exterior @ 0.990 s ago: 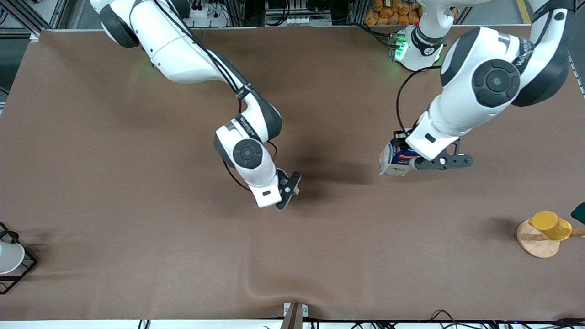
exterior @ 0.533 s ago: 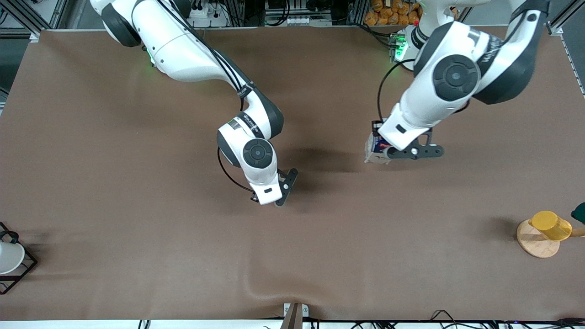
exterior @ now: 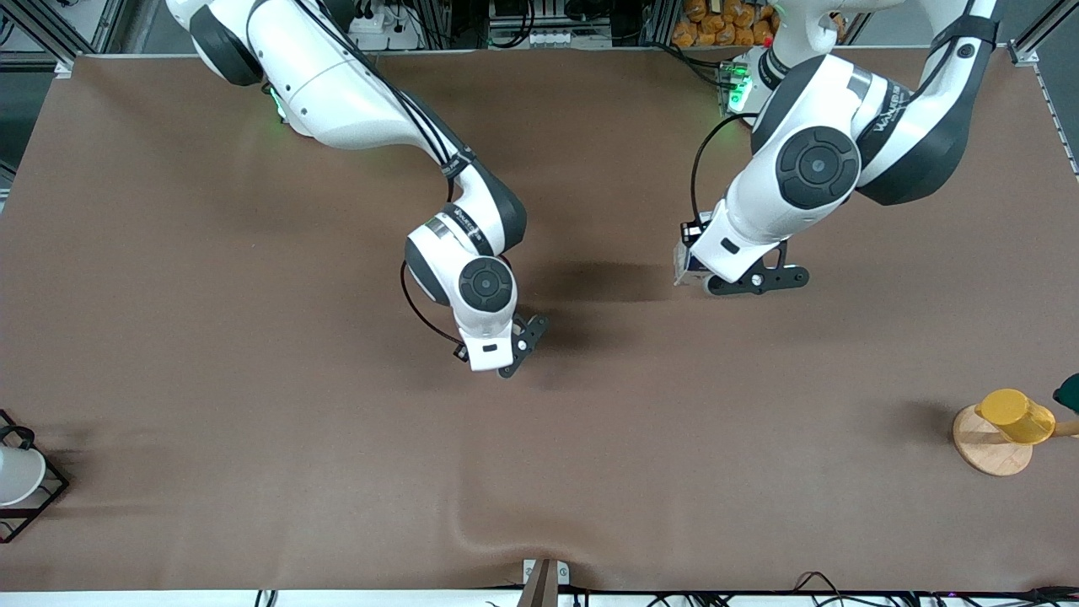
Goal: Place milk next to cup
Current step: 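Lift the milk with the left gripper while the right gripper carries the mug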
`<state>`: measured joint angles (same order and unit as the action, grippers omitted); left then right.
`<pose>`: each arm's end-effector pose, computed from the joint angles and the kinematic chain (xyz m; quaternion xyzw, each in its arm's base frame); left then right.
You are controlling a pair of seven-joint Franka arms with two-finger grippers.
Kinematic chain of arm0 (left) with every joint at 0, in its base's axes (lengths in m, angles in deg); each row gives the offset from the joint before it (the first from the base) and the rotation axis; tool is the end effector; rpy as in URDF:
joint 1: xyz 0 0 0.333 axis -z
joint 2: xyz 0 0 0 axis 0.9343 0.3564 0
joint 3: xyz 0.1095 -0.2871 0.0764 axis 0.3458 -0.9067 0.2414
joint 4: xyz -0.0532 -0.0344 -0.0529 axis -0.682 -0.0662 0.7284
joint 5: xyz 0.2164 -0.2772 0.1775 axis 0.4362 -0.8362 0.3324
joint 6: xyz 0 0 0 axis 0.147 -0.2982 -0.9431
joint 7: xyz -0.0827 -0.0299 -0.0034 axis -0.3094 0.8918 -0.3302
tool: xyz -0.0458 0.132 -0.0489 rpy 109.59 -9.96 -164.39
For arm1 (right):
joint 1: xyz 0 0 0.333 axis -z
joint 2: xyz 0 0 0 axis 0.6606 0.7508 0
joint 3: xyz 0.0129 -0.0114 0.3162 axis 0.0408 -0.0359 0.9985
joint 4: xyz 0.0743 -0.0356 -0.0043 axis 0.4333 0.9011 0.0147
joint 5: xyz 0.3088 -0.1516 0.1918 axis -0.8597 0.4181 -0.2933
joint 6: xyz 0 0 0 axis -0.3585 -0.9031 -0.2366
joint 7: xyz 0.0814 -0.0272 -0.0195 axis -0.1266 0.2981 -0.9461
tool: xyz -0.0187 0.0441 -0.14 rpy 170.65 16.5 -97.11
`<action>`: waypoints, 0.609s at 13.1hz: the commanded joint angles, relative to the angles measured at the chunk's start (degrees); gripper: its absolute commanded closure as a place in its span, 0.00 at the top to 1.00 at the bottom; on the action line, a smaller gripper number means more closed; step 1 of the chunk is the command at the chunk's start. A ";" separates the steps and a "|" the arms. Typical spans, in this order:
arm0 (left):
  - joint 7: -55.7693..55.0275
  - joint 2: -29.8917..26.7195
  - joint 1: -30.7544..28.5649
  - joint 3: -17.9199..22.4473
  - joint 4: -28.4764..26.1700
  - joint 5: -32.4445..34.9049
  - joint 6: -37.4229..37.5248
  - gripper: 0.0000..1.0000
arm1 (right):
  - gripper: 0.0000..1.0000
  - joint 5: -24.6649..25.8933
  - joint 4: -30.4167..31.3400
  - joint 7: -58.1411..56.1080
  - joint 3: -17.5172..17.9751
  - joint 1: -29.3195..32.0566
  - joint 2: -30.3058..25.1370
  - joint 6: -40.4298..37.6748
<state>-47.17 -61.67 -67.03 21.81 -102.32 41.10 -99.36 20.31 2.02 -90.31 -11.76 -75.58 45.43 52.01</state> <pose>0.5256 -0.2667 0.4240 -0.9891 -0.0431 0.1375 0.0307 0.5871 0.4328 0.1972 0.8851 0.4578 -0.0721 0.0430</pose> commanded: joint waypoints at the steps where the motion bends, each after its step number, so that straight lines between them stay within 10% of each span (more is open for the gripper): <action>1: -2.99 -0.21 0.80 -0.33 1.20 0.62 1.33 0.32 | 1.00 0.09 1.51 2.76 -0.15 0.56 -4.41 -0.54; 8: -10.29 8.65 10.72 -0.68 11.02 0.27 -2.18 0.33 | 1.00 -6.33 6.24 4.67 -0.76 14.60 -20.40 -9.94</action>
<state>-55.24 -57.98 -59.04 21.24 -97.33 41.08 -101.24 15.19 2.08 -87.77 -13.10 -66.35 31.14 42.08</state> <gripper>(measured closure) 0.581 0.000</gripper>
